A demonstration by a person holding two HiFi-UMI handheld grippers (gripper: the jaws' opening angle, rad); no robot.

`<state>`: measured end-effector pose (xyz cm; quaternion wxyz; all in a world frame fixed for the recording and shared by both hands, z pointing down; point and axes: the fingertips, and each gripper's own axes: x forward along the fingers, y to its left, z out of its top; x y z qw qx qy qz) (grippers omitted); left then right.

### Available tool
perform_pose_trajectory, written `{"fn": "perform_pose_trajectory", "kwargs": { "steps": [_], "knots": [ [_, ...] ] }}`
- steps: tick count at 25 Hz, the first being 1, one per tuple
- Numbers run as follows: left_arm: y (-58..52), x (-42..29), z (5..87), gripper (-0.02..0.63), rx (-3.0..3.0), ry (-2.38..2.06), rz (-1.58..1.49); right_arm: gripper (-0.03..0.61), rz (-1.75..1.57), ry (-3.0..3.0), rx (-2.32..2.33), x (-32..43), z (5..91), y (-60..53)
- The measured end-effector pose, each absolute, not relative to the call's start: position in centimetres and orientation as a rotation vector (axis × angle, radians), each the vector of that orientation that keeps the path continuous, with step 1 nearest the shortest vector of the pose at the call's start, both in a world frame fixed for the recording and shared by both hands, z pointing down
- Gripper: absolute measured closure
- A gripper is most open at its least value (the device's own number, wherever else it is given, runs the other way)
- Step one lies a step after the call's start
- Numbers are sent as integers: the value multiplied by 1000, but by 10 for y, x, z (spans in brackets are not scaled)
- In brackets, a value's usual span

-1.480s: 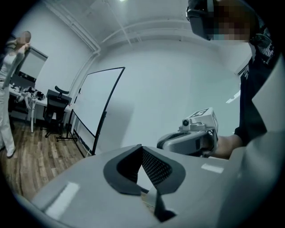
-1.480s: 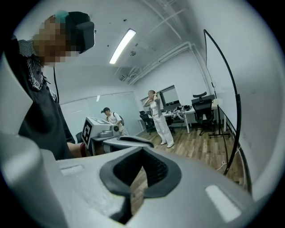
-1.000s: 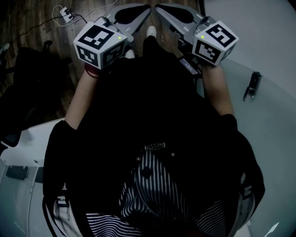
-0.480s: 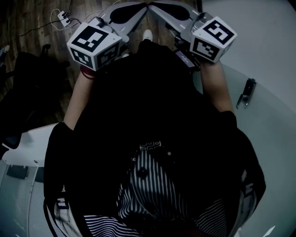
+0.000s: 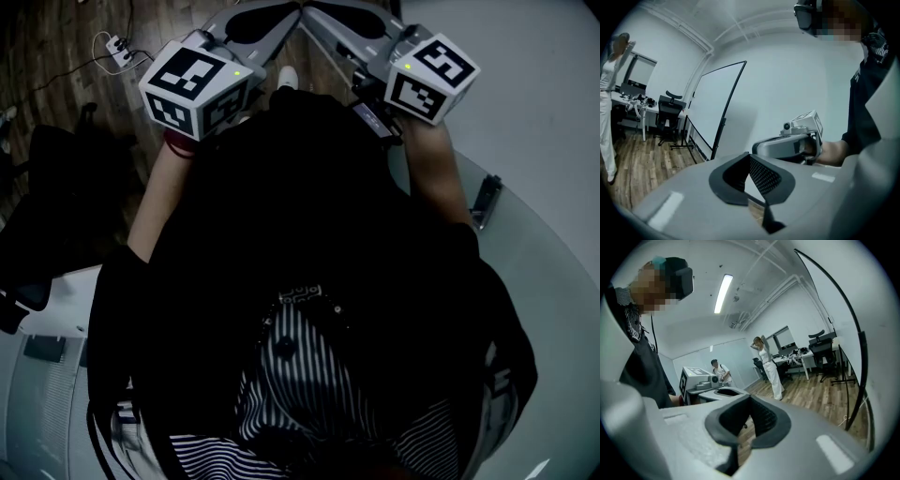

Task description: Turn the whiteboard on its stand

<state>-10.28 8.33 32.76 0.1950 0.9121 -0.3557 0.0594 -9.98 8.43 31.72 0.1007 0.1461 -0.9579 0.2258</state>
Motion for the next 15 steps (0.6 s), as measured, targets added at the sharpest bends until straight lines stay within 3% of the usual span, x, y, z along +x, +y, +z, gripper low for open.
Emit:
{"fn": "perform_pose_trajectory", "kwargs": {
  "steps": [15],
  "knots": [
    [37, -60, 328, 629, 2583, -898, 295, 577, 693, -2859, 467, -58, 320, 38]
  ]
}}
